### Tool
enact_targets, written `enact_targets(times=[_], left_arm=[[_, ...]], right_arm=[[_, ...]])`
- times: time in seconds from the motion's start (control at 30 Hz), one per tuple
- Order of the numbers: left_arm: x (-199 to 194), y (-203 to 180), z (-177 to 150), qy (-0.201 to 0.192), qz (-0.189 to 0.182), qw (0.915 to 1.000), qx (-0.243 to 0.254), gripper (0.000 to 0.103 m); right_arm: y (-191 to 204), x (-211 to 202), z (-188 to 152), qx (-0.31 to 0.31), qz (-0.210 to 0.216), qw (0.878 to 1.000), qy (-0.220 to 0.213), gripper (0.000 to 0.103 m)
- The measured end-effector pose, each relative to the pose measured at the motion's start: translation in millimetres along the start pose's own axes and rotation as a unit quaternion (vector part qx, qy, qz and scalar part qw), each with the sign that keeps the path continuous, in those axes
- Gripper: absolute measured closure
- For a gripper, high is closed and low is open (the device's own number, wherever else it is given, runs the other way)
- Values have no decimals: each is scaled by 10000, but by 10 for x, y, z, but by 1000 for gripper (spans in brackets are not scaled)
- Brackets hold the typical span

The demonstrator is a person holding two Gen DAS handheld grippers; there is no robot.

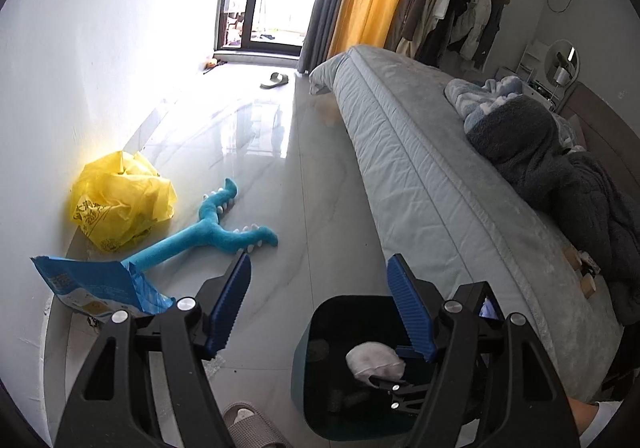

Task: Collect trash
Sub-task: 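Open the left gripper over the bin while the right gripper drops its tissue ball, then move the right gripper back to the brown tape-roll cores on the bed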

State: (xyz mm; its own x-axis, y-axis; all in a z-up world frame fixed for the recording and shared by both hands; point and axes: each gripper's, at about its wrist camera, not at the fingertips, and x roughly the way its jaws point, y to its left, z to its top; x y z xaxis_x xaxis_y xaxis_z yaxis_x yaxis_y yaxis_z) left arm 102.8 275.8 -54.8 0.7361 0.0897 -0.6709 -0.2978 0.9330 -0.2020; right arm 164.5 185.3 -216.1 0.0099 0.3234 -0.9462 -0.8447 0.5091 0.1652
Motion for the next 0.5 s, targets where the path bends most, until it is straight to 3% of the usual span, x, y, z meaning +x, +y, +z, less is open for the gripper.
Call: enact_targets(times=[0.3, 0.5], left_arm=[[-186, -235, 135, -520, 30, 9984, 237, 27], [-213, -540, 163, -683, -51, 9967, 447, 27]], right_arm=[[14, -362, -20, -90, 151, 9985, -521, 43], [-41, -775, -80, -219, 269, 9932, -1115, 43]])
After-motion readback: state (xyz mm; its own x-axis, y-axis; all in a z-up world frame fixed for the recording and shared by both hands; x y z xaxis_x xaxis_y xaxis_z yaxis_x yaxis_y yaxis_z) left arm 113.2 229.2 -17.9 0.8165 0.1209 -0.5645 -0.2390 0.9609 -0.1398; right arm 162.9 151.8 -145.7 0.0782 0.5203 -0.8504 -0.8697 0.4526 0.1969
